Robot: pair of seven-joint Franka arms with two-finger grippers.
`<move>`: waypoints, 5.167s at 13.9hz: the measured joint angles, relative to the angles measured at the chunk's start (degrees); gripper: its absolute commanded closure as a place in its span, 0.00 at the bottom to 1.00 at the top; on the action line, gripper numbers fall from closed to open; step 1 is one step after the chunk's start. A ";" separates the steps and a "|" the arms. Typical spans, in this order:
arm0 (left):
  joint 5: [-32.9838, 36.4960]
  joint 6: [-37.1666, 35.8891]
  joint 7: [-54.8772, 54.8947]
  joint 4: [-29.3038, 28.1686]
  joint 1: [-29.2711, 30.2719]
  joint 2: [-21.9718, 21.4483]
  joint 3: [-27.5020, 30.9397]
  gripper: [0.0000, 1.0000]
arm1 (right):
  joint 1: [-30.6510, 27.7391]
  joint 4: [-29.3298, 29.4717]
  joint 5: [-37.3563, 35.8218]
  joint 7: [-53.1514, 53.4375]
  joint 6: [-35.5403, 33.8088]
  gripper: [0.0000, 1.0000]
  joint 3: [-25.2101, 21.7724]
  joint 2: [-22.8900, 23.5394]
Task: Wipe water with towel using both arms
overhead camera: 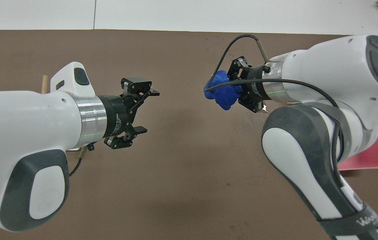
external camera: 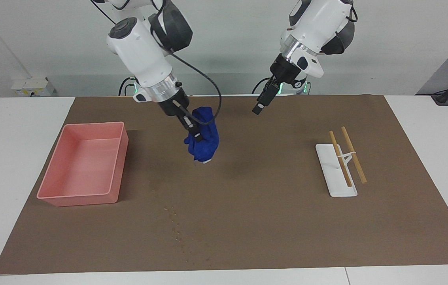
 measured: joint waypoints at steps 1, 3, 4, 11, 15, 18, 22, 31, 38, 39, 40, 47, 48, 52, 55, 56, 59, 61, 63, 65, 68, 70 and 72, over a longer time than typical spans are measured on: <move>3.17 -1.77 7.19 0.05 0.71 0.00 0.30 0.00 | -1.62 -2.55 -0.02 -6.06 2.82 1.00 -0.08 0.12; 9.62 -4.30 20.04 0.23 2.14 0.00 0.84 0.00 | -3.85 -8.10 -1.50 -16.51 10.85 1.00 -0.19 1.12; 13.34 -5.53 25.22 0.37 2.45 0.00 1.13 0.00 | -4.78 -10.01 -3.58 -20.17 14.52 1.00 -0.21 2.31; 19.45 -17.30 65.78 6.25 15.20 0.64 4.97 0.00 | -9.78 -11.64 -22.84 -27.56 26.88 1.00 -0.24 13.97; 20.51 -30.25 72.05 16.91 17.70 4.50 5.24 0.00 | -9.88 -11.89 -23.57 -27.75 26.65 1.00 0.01 15.77; 24.71 -33.05 75.82 20.19 17.26 6.92 4.32 0.00 | -9.86 -12.40 -23.57 -27.73 22.83 1.00 0.34 14.98; 25.19 -33.69 76.43 19.63 16.48 7.07 3.70 0.00 | -9.72 -13.05 -23.11 -26.90 12.67 1.00 0.73 12.79; 23.01 -33.98 70.38 18.76 16.46 6.53 4.03 0.00 | -7.89 -24.04 -18.03 -27.04 -0.13 1.00 1.39 2.18; 20.43 -34.99 72.62 18.91 16.91 5.83 4.29 0.00 | -11.24 -21.68 -17.76 -35.22 -9.34 1.00 0.83 -12.71; 20.43 -35.02 72.63 18.88 16.91 5.83 4.29 0.00 | -13.38 -21.30 -17.75 -38.53 -9.77 1.00 0.69 -14.00; 20.43 -35.02 72.63 18.87 16.93 5.83 4.34 0.00 | -15.97 -21.12 -17.74 -42.62 -9.57 1.00 0.54 -14.55; 20.43 -35.06 72.65 18.87 16.98 5.83 4.45 0.00 | -29.48 -23.28 -17.63 -62.46 -8.05 1.00 0.09 -11.28; 20.43 -35.07 72.65 18.87 16.98 5.83 4.45 0.00 | -30.01 -24.27 -17.63 -62.85 -7.69 1.00 0.08 -10.74; 20.43 -35.09 72.66 18.87 16.99 5.83 4.46 0.00 | -29.87 -26.52 -17.63 -62.86 -4.15 0.41 0.54 -7.20; 20.43 -35.10 72.66 18.87 17.01 5.83 4.46 0.00 | -29.46 -26.38 -17.64 -62.67 -3.92 0.00 0.59 -6.58; 20.43 -35.11 72.66 18.87 17.01 5.83 4.46 0.00 | -29.37 -25.85 -17.68 -62.67 -4.11 0.00 0.69 -6.80; 20.43 -35.13 72.66 18.87 17.01 5.83 4.46 0.00 | -27.85 -20.66 -18.10 -62.67 -9.68 0.00 1.15 -8.07; 20.43 -35.14 72.66 18.87 17.01 5.83 4.46 0.00 | -26.28 -14.98 -18.12 -62.65 -15.36 0.00 1.30 -9.36; 20.43 -35.14 72.66 18.87 17.01 5.83 4.46 0.00 | -24.87 -9.10 -18.14 -62.60 -19.83 0.00 1.43 -10.46; 20.43 -35.14 72.66 18.87 17.01 5.83 4.46 0.00 | -24.60 -3.97 -18.15 -62.60 -22.29 0.00 1.89 -10.92; 20.43 -35.16 72.67 18.87 17.02 5.83 4.46 0.00 | -22.92 2.11 -19.73 -62.18 -26.14 0.00 2.04 -10.90; 20.43 -35.18 72.67 18.87 17.02 5.83 4.46 0.00 | -20.75 5.57 -20.32 -59.62 -29.48 0.00 2.13 -10.81; 20.43 -35.19 72.67 18.87 17.02 5.83 4.46 0.00 | -18.83 7.82 -20.38 -58.11 -31.96 0.00 2.30 -10.55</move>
